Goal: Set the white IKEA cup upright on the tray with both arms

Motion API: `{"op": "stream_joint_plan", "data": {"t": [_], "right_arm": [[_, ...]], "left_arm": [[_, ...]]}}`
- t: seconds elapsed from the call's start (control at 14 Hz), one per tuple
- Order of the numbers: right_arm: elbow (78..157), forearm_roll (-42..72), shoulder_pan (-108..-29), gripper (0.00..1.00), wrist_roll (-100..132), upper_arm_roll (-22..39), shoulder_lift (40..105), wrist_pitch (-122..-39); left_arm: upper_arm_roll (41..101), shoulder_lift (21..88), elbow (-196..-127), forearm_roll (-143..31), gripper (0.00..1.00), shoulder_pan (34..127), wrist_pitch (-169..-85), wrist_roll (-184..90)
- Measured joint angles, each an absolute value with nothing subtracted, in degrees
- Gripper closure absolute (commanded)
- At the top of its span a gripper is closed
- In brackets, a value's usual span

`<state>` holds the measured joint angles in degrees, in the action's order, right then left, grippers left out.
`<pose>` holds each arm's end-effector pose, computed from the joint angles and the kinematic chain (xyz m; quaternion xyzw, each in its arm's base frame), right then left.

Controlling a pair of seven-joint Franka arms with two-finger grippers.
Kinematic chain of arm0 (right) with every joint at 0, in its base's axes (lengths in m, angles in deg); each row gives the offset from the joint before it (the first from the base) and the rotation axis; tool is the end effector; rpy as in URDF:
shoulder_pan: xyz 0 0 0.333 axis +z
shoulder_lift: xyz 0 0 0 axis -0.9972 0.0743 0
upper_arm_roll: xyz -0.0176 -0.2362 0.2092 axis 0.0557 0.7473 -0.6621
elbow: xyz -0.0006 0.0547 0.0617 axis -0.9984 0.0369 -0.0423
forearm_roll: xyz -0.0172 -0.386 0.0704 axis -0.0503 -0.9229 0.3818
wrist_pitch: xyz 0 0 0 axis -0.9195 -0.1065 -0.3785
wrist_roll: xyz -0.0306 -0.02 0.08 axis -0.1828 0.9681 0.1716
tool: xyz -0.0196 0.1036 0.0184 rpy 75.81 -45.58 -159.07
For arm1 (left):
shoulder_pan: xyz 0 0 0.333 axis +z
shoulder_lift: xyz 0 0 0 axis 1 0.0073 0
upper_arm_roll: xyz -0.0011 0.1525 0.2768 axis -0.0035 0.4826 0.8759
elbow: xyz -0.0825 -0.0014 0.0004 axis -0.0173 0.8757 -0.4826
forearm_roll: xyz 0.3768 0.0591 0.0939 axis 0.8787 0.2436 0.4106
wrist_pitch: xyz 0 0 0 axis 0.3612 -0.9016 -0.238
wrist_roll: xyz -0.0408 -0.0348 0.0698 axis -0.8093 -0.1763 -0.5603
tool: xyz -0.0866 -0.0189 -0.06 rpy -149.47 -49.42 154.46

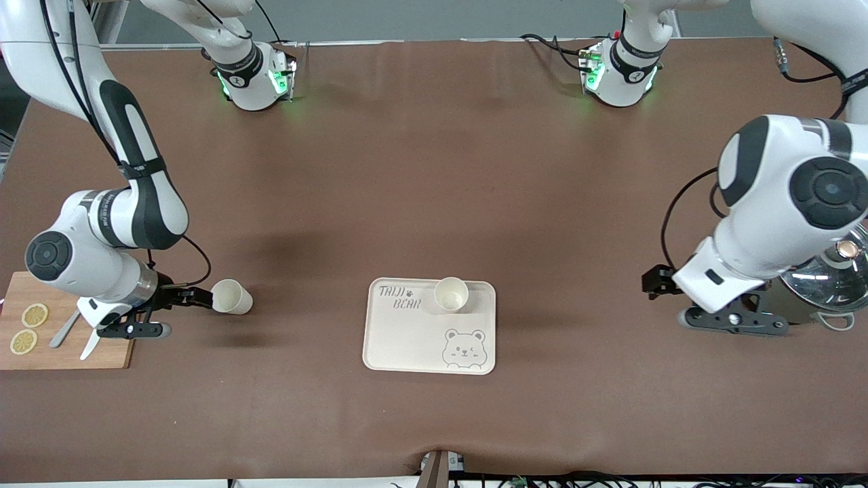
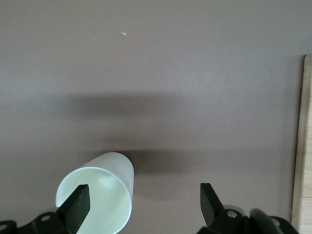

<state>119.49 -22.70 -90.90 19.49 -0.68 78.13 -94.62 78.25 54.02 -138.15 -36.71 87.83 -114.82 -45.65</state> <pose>0.6619 -0.0189 0.2764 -0.9999 -0.0038 0.0024 0.0093 0.6853 -0.1154 0.4896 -0.9956 0.0747 -0.0370 0.0421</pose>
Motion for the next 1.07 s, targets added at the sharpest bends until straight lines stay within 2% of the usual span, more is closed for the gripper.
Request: {"op": "stream_joint_plan", "data": {"t": [0.5, 0.85, 1.07], "right_arm": [[119.6, -23.8, -90.9, 0.0, 19.5, -0.6, 80.5, -94.6], [120.8, -23.8, -90.9, 0.0, 19.5, -0.6, 81.4, -95.4], [120.8, -23.8, -90.9, 0.0, 19.5, -0.6, 81.9, -95.9]], "left_arm": [[78.2, 52.5, -138.4, -40.3, 0.0, 96.3, -114.7, -38.3], [78.2, 49.3, -140.9, -43.2, 0.0, 96.7, -114.0, -39.3], [78.1, 46.4, -141.8, -43.6, 0.0, 95.7, -110.8, -42.1]]}}
